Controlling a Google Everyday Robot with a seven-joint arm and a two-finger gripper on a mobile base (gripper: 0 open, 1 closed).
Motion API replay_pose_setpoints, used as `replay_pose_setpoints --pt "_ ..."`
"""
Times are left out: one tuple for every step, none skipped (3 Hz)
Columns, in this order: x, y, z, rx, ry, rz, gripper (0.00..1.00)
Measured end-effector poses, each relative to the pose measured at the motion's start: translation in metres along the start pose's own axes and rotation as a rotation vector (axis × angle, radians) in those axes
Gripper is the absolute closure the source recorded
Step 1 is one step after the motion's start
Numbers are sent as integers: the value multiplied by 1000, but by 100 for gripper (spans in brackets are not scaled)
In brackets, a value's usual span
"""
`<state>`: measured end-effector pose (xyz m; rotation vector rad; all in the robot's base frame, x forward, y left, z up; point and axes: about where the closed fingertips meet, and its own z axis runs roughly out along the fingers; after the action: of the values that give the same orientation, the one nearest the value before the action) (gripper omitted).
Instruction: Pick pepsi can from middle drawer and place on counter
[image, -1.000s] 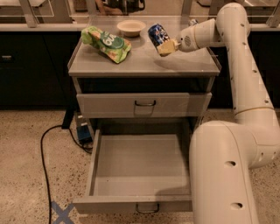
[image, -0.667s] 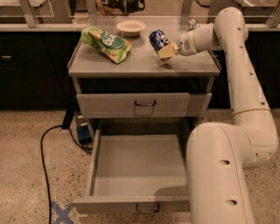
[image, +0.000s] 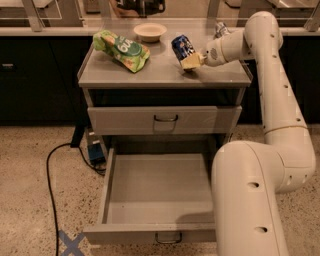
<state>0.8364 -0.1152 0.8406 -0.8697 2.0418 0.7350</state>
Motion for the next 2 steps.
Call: replay_pose_setpoints --pt "0 0 0 0 0 0 68" --pt "0 0 0 0 0 0 45"
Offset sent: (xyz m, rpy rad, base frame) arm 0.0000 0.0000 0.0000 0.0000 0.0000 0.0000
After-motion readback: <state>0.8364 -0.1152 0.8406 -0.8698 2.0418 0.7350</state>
